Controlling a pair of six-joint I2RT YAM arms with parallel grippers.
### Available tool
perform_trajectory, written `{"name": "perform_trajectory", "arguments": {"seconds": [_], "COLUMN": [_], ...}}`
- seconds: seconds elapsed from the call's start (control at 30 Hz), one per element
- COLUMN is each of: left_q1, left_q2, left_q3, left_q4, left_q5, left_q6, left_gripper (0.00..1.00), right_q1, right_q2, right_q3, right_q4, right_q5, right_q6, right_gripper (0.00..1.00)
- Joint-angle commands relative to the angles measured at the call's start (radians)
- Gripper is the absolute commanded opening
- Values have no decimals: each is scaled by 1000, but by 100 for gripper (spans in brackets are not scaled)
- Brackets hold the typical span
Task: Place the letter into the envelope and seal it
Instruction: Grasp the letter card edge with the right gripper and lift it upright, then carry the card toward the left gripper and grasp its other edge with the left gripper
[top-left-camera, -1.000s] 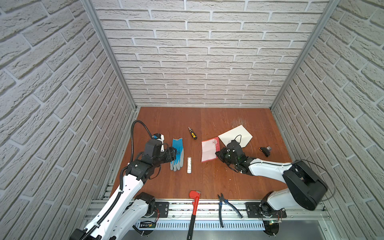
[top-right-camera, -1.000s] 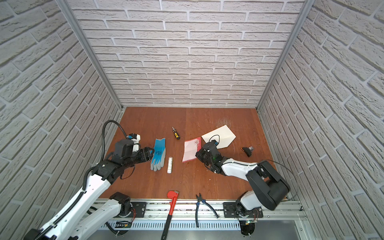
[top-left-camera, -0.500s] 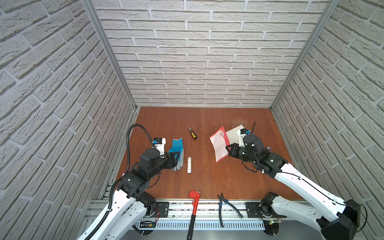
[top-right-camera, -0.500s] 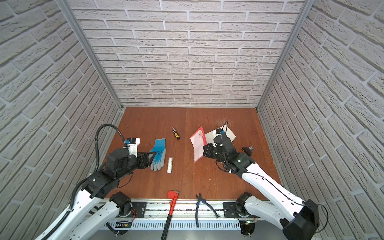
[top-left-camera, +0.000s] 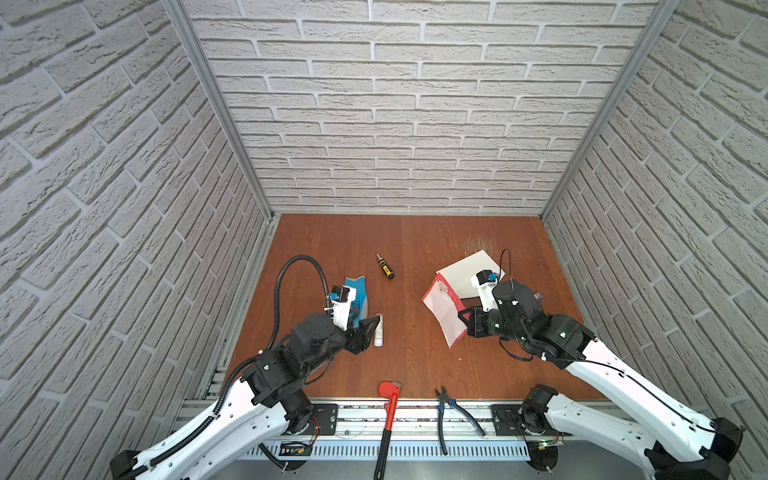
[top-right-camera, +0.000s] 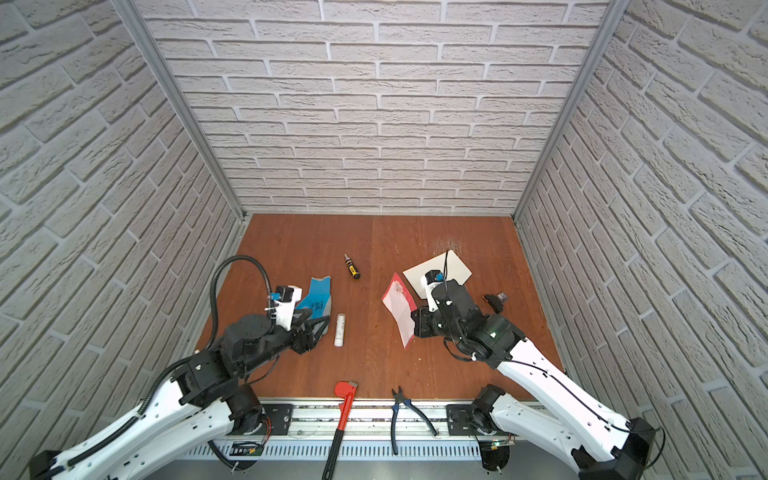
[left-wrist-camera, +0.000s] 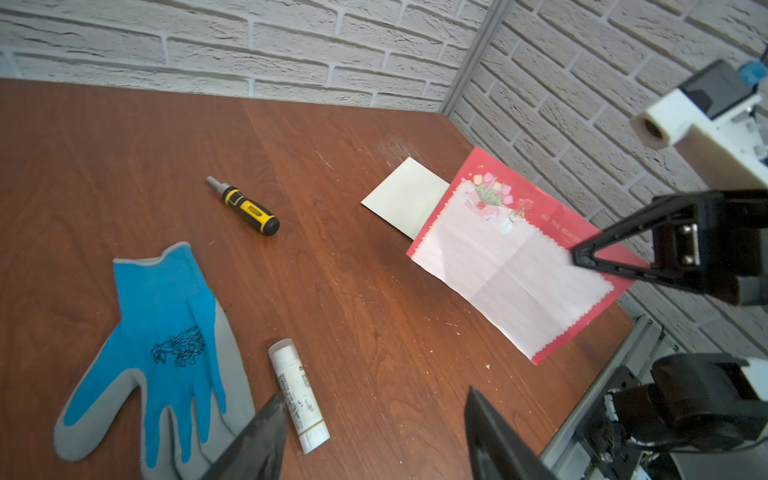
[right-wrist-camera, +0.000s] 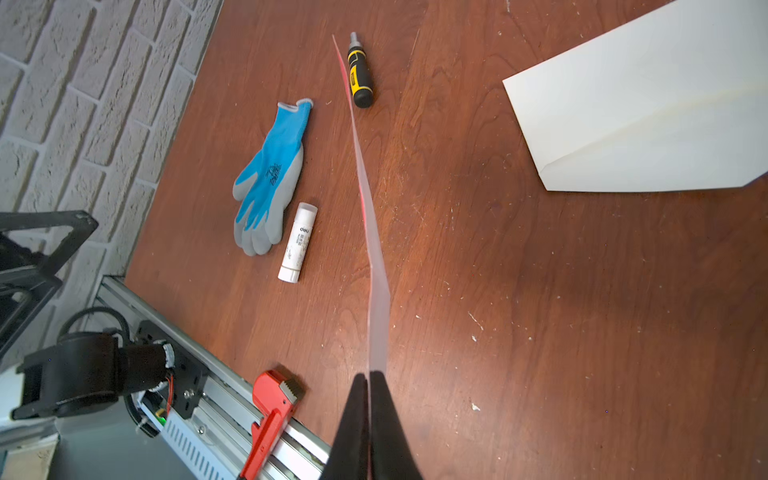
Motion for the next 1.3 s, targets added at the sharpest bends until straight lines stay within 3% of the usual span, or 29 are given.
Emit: {"name": "perform_trajectory", "arguments": {"seconds": [0.0, 0.17, 0.43, 0.73, 0.97, 1.27], "left_q1": [-47, -79, -54, 158, 172, 176], "left_q2": [12, 57, 118, 112, 163, 170], "left_q3": [-32, -30, -40, -87, -69, -70], "left_q4": [160, 241, 363, 478, 512, 529], "left_q5": [-5, 61, 154, 437, 571, 598], "left_q6": [122, 264, 456, 419, 417, 413], "left_gripper": [70, 77, 86, 92, 88, 82], "right_q1": [36, 85, 184, 202, 203, 203], "right_q2": [-14, 25, 76, 95, 111, 103], "right_q3": [13, 53, 107, 155, 162, 162], "right_q4": [-20, -13, 5, 2, 32, 56], "right_q5": [13, 9, -16, -69, -127, -159], "right_q6": [-100, -220, -357, -473, -504, -524], "right_gripper": [6, 6, 6, 6, 6, 6]}}
